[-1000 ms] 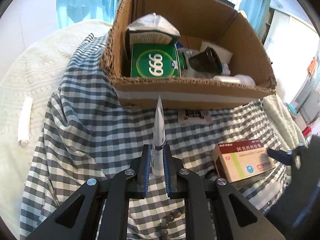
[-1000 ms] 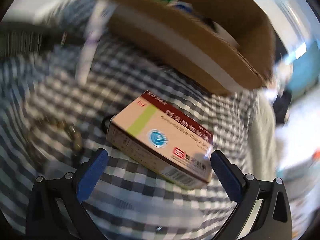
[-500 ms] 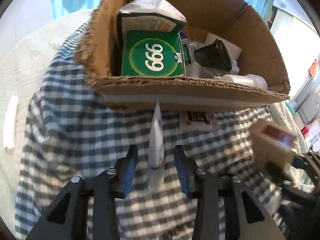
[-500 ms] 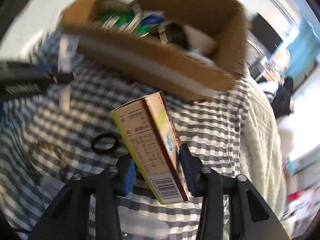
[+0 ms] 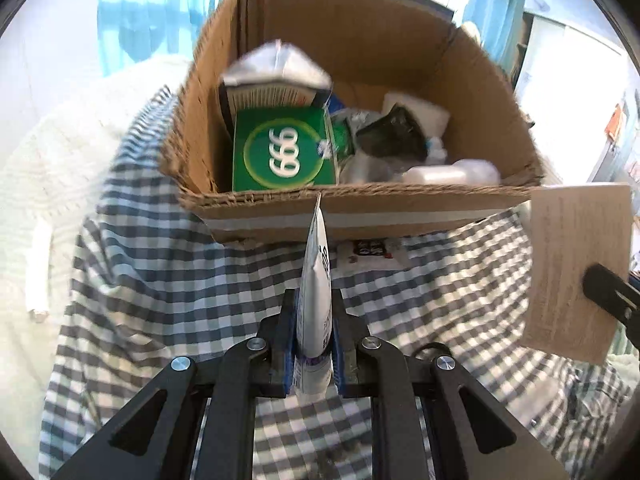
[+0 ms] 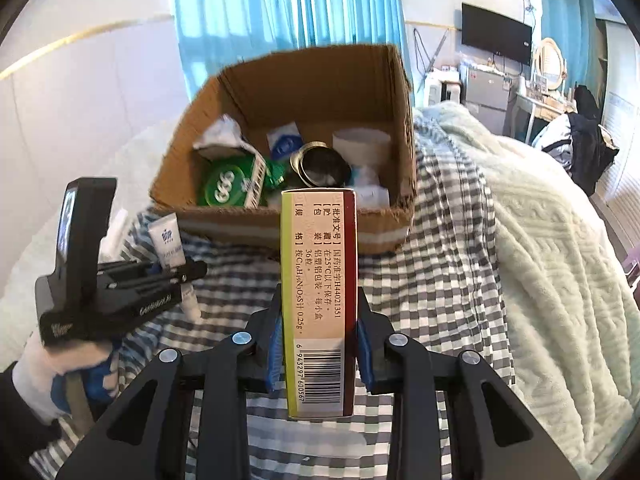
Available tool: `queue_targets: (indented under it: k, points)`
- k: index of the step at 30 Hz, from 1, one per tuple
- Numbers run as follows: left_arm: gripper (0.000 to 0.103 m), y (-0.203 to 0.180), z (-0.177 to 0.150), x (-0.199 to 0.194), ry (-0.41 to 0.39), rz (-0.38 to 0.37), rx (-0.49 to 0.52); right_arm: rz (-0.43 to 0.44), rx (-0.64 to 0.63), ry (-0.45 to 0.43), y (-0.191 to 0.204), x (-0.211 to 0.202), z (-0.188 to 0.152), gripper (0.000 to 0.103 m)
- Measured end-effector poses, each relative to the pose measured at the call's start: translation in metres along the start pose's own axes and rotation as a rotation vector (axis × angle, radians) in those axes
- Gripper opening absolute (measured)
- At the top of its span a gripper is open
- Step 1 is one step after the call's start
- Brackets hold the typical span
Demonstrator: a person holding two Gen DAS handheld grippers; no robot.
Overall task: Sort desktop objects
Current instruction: 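Lift the toothpaste tube and capsule box and carry them over the box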
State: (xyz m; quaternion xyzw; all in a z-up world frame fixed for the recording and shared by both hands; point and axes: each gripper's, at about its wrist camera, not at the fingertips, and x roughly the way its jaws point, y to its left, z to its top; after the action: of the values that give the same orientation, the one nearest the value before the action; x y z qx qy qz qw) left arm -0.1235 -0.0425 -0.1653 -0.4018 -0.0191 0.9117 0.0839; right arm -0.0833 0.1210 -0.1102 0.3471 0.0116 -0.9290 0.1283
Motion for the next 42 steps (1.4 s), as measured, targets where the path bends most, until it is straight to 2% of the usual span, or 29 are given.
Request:
queue_targets:
  k: [5, 14, 27, 32, 42]
  points:
    - [0.014, 0.003, -0.002, -0.039, -0.111, -0.037, -0.012, 0.012, 0.008, -0.086, 0.008, -0.026, 0.001, 0.028]
    - [0.014, -0.021, 0.007, -0.101, -0.298, -0.04, 0.083, -0.022, -0.014, -0.261, 0.017, -0.078, 0.007, 0.029]
    - [0.014, -0.035, 0.055, -0.153, -0.407, -0.044, 0.14, -0.041, -0.034, -0.424, 0.024, -0.12, 0.043, 0.029]
    - [0.014, -0.034, 0.082, -0.156, -0.443, -0.04, 0.133, -0.047, -0.058, -0.457, 0.026, -0.125, 0.059, 0.029]
    - [0.014, -0.036, 0.126, -0.151, -0.529, -0.034, 0.181, -0.043, -0.049, -0.55, 0.023, -0.128, 0.099, 0.029]
